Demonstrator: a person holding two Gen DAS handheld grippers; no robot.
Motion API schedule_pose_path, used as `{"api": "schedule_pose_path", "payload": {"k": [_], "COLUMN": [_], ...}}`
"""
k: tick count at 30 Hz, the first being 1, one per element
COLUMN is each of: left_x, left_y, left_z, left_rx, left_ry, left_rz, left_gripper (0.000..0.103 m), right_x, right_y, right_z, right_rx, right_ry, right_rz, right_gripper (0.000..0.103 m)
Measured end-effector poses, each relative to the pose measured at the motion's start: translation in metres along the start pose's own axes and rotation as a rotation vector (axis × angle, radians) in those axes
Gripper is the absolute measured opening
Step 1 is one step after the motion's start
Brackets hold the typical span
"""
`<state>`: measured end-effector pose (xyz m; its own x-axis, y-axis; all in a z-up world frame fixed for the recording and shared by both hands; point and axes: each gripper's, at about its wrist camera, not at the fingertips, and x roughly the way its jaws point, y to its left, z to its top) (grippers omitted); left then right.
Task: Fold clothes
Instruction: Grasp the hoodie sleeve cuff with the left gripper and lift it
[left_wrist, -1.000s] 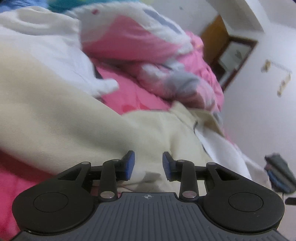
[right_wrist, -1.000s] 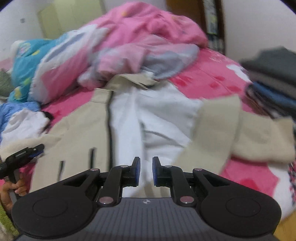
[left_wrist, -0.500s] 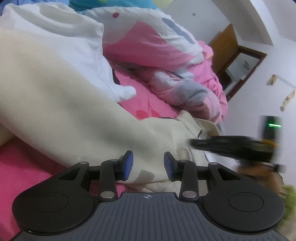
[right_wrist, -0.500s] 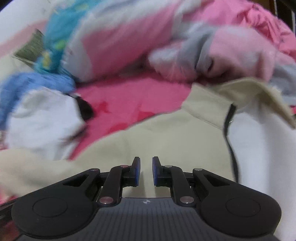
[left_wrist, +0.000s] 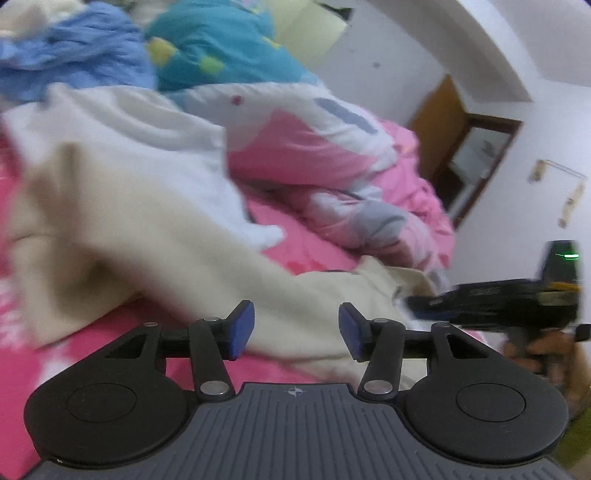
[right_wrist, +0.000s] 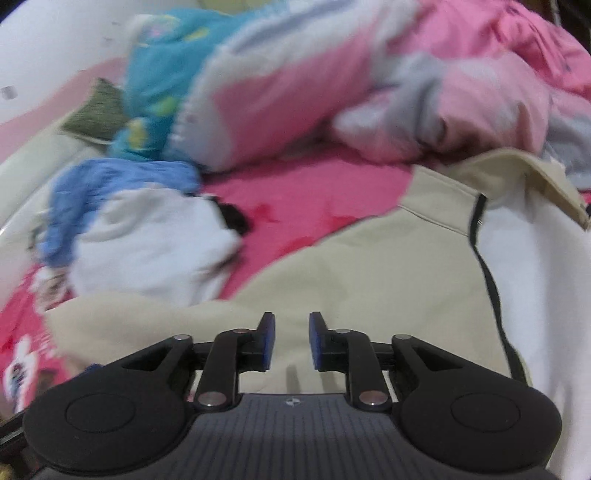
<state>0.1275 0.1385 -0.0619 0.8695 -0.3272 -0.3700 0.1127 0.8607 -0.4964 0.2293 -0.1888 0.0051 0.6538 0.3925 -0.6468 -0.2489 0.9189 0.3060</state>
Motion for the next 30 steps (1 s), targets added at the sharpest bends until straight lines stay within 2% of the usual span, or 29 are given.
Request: {"api": "schedule_pose_path", "payload": {"k": [2,4,6,10,12,14,15,16,18,22,25,27,30], "left_x": [-0.020,-0.024,-0.027,0.001,0.008,0.014,0.015,0.015,0.008,-0.029,-0.065,-0.087,-0.106], "left_y": [0.010,0.021,0.033,0.052,0.058,0.061,0.065,0.069,0.071,0.041,0.005,-0.016,-0.039], "left_z": [-0.008,-0.009,-0.010,0.001,0.007,0.014,0.016,0.019,0.025,0.047,0.064,0.070,0.070], "left_rx": [0.008,0.012,0.015,0.024,0.019,0.020,0.009,-0.016,-0.030,0.113,0.344,0.532,0.770], "left_ry": [-0.034,-0.040,-0.043,0.000,0.006,-0.002,0.000,0.011,0.015,-0.084,-0.177,-0.207,-0.194], "left_rz": [0.132,0.249,0.364,0.443,0.455,0.464,0.474,0.465,0.458,0.474,0.496,0.506,0.524], "left_gripper": [0.061,0.068,0.070,0.070,0.070,0.061,0.037,0.022,0.006,0.003,0.003,0.004,0.004], "right_x": [-0.018,-0.032,-0.043,-0.054,-0.060,-0.070,-0.075,-0.081,-0.095,-0.118,-0.131,-0.138,-0.143], "right_y": [0.012,0.022,0.028,0.030,0.031,0.029,0.028,0.025,0.019,0.006,-0.003,-0.009,-0.014], "right_z": [-0.008,-0.019,-0.033,-0.068,-0.081,-0.089,-0.093,-0.096,-0.102,-0.109,-0.113,-0.115,-0.120], "right_rx": [-0.003,0.001,0.018,0.097,0.122,0.141,0.152,0.166,0.187,0.204,0.212,0.218,0.208], "right_ry": [-0.024,-0.035,-0.029,0.020,0.035,0.025,0.019,0.009,-0.016,-0.064,-0.089,-0.100,-0.116], "right_rz": [0.037,0.076,0.112,0.154,0.147,0.139,0.136,0.135,0.131,0.114,0.103,0.104,0.100], "right_gripper": [0.037,0.038,0.038,0.038,0.038,0.038,0.038,0.038,0.038,0.038,0.038,0.038,0.038]}}
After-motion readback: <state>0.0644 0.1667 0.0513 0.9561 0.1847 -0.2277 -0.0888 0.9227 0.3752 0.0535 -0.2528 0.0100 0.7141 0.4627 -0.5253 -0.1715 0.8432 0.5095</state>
